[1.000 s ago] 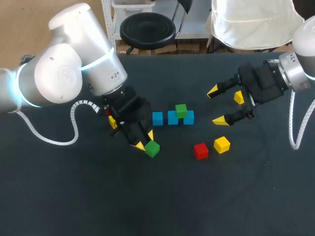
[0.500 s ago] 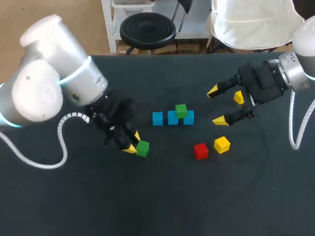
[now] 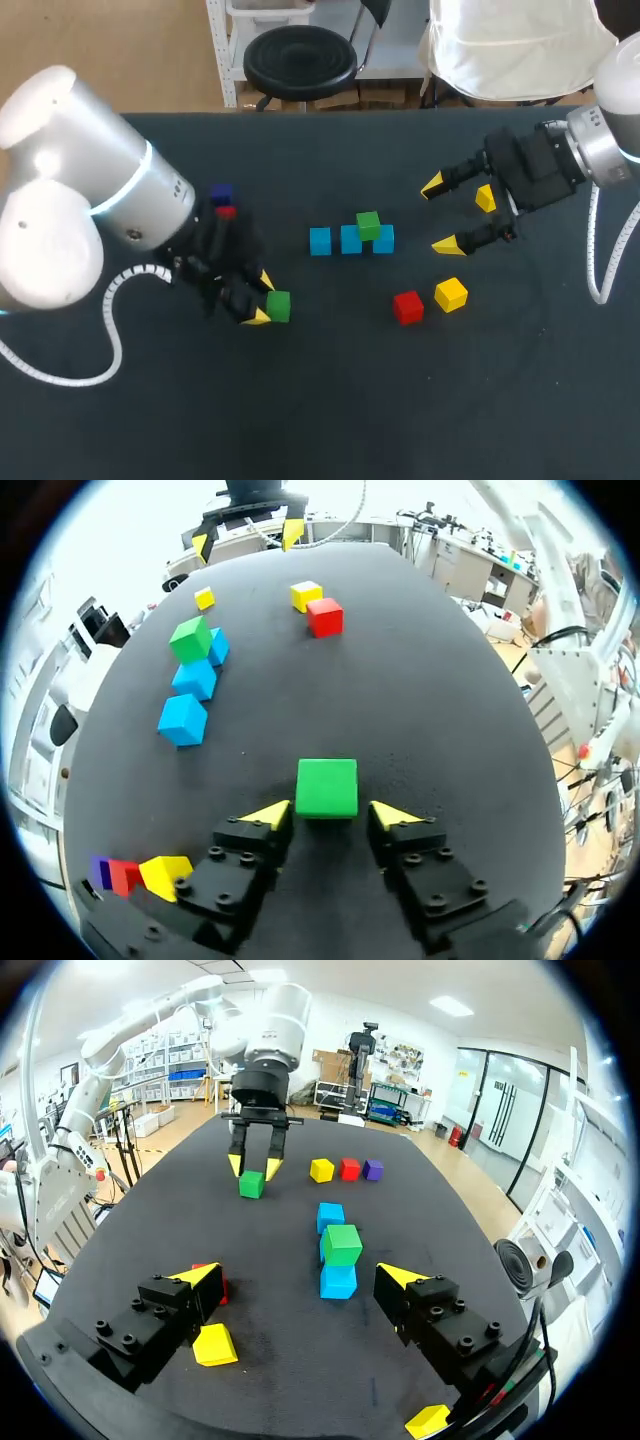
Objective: Place the blue cubes, place green cubes on the blue cubes, place the yellow cubes on the green cubes, then place the red cubes on the yellow cubes, and place purple cube on the red cubes.
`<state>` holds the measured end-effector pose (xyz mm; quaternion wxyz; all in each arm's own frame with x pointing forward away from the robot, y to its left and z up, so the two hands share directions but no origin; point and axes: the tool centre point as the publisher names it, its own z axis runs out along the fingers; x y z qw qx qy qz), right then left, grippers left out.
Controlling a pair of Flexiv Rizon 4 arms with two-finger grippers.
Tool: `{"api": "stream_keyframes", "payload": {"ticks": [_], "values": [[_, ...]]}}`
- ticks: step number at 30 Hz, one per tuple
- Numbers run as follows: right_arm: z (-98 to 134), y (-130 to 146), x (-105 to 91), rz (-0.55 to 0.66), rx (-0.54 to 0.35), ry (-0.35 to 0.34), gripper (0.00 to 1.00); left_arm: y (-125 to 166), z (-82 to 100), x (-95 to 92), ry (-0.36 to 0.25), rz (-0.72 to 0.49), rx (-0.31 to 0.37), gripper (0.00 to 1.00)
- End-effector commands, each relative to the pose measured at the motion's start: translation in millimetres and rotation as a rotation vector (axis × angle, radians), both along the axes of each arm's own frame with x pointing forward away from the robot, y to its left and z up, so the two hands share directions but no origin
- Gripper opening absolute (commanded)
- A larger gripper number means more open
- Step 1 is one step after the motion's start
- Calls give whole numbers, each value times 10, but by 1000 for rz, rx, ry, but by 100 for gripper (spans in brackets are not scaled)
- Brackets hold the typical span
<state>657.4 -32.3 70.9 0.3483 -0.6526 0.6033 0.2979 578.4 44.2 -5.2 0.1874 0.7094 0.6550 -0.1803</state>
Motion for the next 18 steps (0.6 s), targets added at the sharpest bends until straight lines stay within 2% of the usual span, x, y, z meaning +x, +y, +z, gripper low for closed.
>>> {"api": "stream_keyframes", "payload": {"ticks": [1, 6, 11, 18], "values": [[-1, -4, -7, -1, 2, -2, 100, -11, 9, -41, -32, 8, -13, 100], [-1, -4, -7, -1, 2, -2, 100, -25, 60, 7, -31, -23, -48, 100], [-1, -4, -7, -1, 2, -2, 100, -52, 88, 80, 6, -63, -71, 100], [-1, -4, -7, -1, 2, -2, 100, -119, 104, 139, 27, -95, -62, 100]]}}
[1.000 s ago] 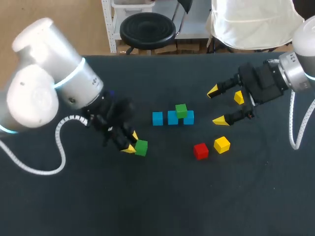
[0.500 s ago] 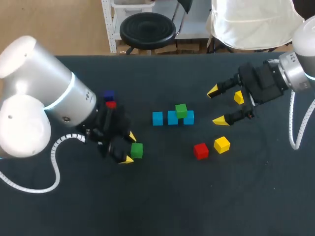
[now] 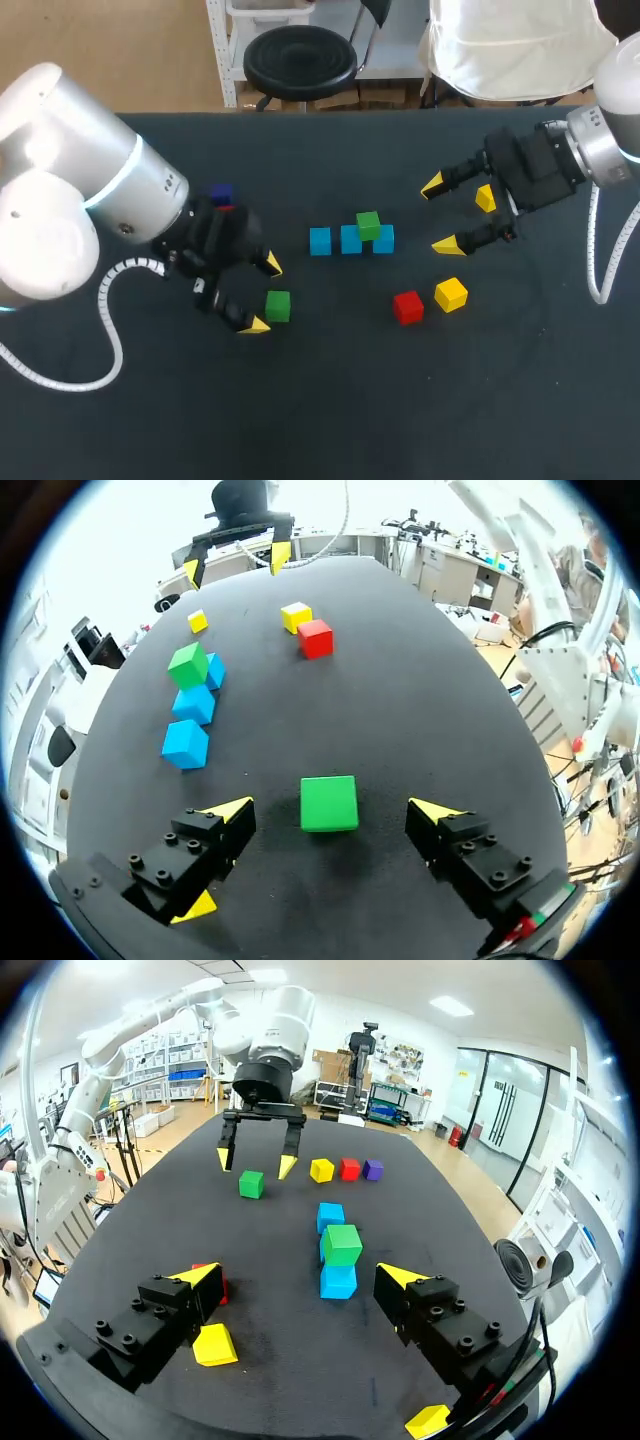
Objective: Place the blue cubes, place green cubes on the blue cubes, place the yellow cubes on the green cubes, then place the red cubes on the yellow cubes, and place purple cube on the red cubes.
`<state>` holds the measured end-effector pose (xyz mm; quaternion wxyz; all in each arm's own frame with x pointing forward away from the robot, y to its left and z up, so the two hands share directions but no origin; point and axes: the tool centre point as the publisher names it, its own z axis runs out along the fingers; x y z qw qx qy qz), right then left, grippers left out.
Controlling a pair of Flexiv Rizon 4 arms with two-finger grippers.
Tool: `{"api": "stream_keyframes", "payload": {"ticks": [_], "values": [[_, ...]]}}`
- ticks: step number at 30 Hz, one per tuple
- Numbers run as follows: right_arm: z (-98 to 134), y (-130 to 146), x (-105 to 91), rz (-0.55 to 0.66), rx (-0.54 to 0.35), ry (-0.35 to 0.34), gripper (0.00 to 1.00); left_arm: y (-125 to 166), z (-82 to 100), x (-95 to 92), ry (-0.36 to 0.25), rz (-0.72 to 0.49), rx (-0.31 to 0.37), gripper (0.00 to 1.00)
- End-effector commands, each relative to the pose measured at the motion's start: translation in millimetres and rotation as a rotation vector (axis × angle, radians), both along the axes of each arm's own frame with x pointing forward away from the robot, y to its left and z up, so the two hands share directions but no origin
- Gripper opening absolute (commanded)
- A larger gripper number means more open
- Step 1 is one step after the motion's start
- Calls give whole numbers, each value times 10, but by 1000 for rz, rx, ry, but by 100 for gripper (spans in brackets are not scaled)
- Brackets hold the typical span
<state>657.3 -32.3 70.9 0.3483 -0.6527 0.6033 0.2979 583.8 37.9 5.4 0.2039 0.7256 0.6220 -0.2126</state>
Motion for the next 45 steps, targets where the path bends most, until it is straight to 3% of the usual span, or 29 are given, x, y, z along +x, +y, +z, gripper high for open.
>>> {"api": "stream_keyframes", "payload": {"ticks": [1, 19, 23, 29, 34, 40, 43, 44, 45], "values": [[-1, -4, -7, -1, 2, -2, 100, -64, -2, 91, 19, -22, 12, 100], [-1, -4, -7, -1, 2, -2, 100, -5, -83, 130, 23, 9, 59, 100], [-1, -4, -7, -1, 2, -2, 100, 6, -102, 132, 25, 15, 66, 81], [-1, -4, -7, -1, 2, -2, 100, 6, -122, 125, 27, 17, 64, 61], [-1, -4, -7, -1, 2, -2, 100, 2, -130, 121, 30, 15, 62, 76], [-1, -4, -7, -1, 2, -2, 100, 1, -127, 118, 32, 15, 64, 83], [-1, -4, -7, -1, 2, -2, 100, -6, -116, 118, 31, 12, 69, 72], [-1, -4, -7, -1, 2, -2, 100, -12, -118, 118, 32, 11, 71, 65], [-1, -4, -7, -1, 2, -2, 100, -18, -123, 118, 33, 10, 72, 50]]}}
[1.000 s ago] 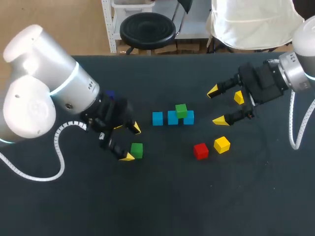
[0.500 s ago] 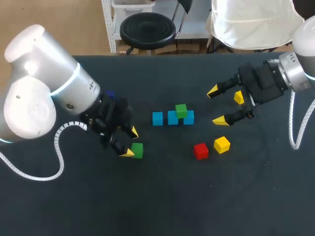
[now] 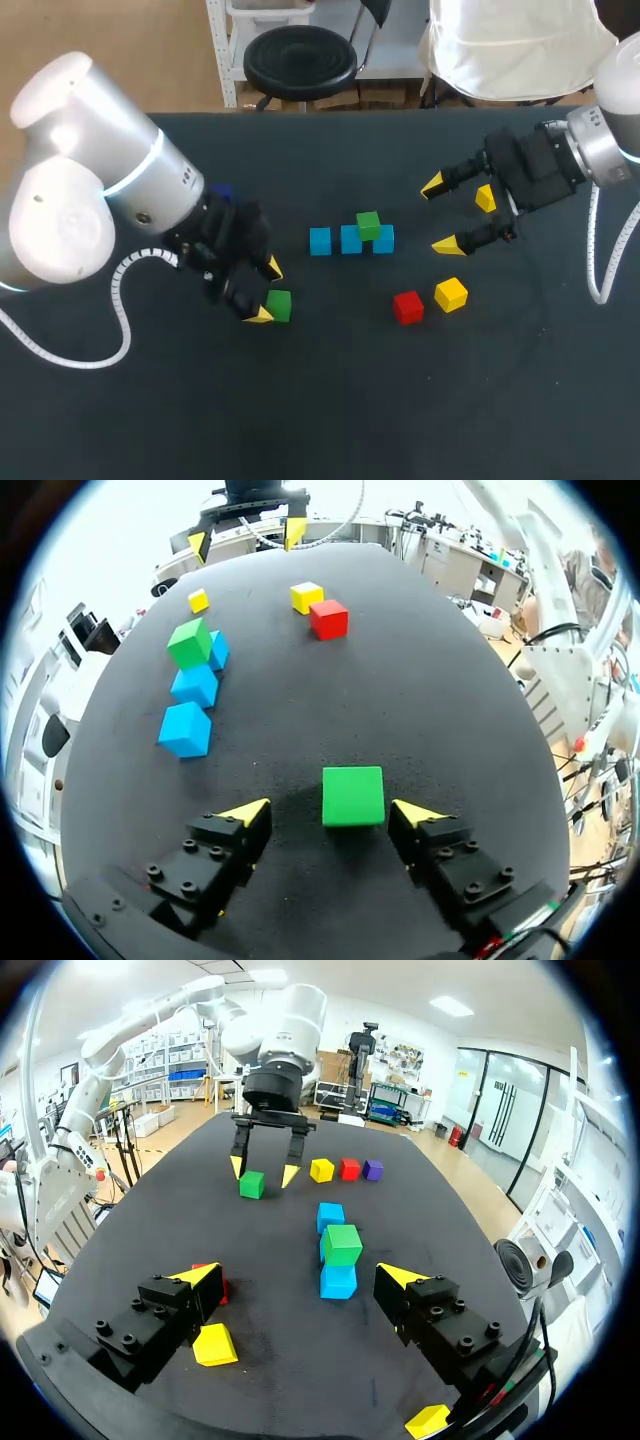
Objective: Place the blue cubes, place green cubes on the blue cubes, place the yellow cubes on the green cubes, then place the red cubes on the yellow cubes, and place purple cube on the red cubes.
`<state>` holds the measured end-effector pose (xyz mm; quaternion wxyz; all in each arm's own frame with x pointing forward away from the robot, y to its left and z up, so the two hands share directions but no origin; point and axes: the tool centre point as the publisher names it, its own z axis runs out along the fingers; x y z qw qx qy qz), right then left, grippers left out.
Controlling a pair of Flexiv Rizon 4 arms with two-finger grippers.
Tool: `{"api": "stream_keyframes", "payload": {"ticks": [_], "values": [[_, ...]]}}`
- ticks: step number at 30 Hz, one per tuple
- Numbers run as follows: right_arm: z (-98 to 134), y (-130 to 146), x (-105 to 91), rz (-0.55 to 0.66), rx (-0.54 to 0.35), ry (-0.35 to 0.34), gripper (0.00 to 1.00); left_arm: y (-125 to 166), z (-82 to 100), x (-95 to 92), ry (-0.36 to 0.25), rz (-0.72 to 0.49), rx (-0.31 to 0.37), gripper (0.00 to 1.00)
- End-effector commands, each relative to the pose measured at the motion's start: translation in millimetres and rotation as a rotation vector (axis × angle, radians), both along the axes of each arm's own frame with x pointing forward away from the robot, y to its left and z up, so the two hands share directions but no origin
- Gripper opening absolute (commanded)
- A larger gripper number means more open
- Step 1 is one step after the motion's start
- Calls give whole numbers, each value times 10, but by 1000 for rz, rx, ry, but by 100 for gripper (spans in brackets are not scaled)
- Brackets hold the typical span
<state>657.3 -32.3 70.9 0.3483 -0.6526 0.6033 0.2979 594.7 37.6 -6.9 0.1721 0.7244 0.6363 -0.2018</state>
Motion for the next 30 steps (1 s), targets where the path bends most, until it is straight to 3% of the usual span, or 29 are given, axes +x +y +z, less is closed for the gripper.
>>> {"api": "stream_keyframes", "payload": {"ticks": [1, 3, 4, 12, 20, 30], "values": [[-1, -4, -7, -1, 2, -2, 100, -19, -6, 8, 4, -5, 7, 44], [-1, -4, -7, -1, 2, -2, 100, -32, -18, 1, 6, -10, 11, 27], [-1, -4, -7, -1, 2, -2, 100, -35, -23, -1, 7, -11, 13, 0], [-1, -4, -7, -1, 2, -2, 100, -58, 7, -26, 17, -10, 10, 0], [-1, -4, -7, -1, 2, -2, 100, -69, 192, 30, 0, -62, -4, 0], [-1, -4, -7, -1, 2, -2, 100, -168, 429, 211, -20, -84, 33, 0]]}}
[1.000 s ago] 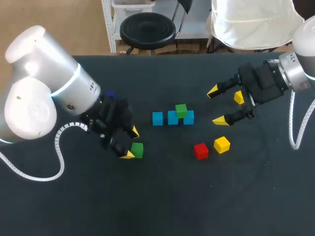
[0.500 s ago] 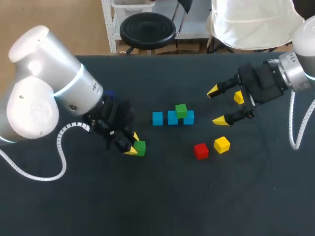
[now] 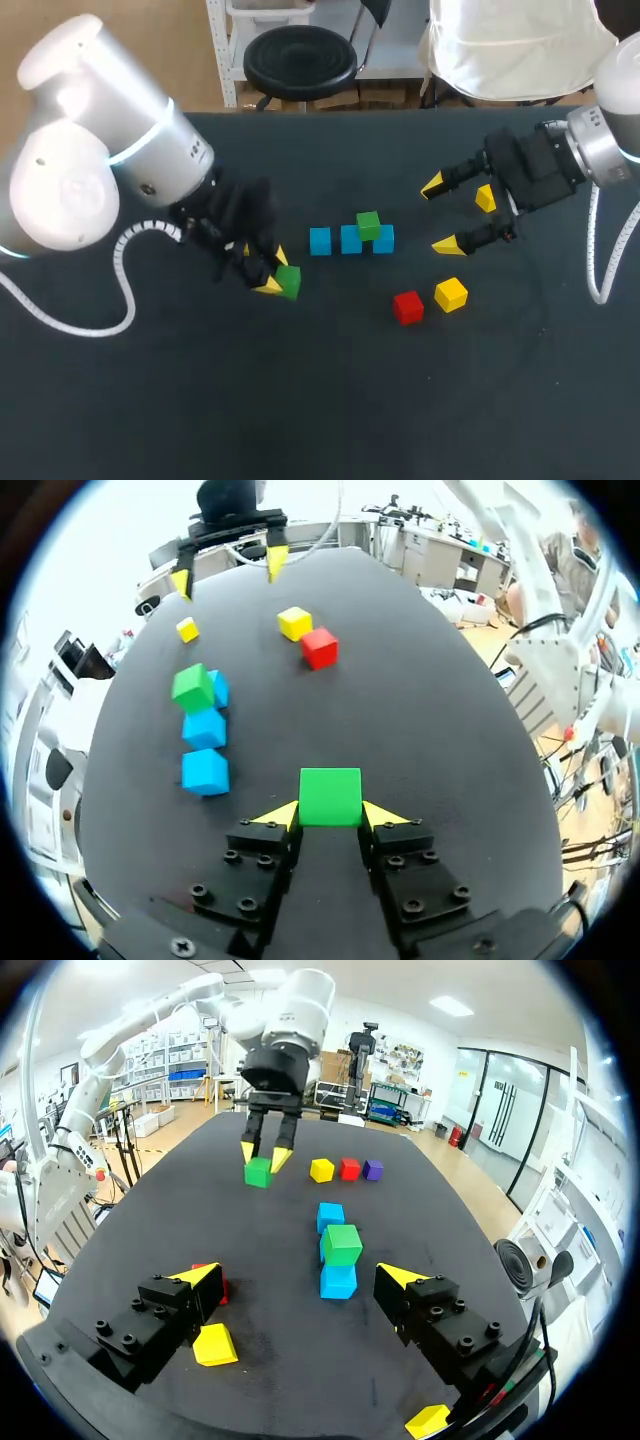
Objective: Place the blue cubes, place green cubes on the blue cubes, place the yellow cubes on the green cubes, then place the red cubes on the yellow cubes, and place purple cube on the red cubes.
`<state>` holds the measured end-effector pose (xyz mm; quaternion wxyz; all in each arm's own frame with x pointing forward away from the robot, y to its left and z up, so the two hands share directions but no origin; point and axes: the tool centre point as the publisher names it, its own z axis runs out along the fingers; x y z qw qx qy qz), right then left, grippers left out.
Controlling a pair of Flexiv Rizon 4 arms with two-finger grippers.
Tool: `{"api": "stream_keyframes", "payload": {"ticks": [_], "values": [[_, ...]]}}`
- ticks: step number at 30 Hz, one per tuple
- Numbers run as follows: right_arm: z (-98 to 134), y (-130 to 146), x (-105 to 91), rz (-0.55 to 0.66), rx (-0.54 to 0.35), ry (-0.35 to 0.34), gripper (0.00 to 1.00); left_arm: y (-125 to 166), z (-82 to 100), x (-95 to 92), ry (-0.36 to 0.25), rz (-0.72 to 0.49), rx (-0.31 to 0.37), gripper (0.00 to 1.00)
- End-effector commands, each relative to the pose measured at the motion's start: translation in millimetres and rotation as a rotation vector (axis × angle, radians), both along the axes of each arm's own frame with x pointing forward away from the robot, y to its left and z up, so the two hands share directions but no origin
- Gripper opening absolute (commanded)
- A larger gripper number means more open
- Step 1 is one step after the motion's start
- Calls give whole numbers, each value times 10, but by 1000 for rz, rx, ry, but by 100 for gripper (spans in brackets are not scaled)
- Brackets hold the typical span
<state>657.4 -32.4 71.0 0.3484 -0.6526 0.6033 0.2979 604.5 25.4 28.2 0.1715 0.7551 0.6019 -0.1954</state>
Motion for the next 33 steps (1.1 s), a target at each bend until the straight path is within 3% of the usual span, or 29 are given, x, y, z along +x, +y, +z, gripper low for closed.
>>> {"api": "stream_keyframes", "payload": {"ticks": [1, 9, 12, 33], "values": [[-2, -3, -7, -1, 2, -2, 100, -60, 108, 134, 5, 6, 29, 0], [-2, -3, -7, -1, 2, -2, 100, -200, 226, 256, -12, 25, 37, 0], [-2, -3, -7, -1, 2, -2, 100, -242, 258, 271, -23, 6, 5, 0], [-2, -3, -7, -1, 2, -2, 100, -242, 258, 271, -23, 6, 5, 0]]}}
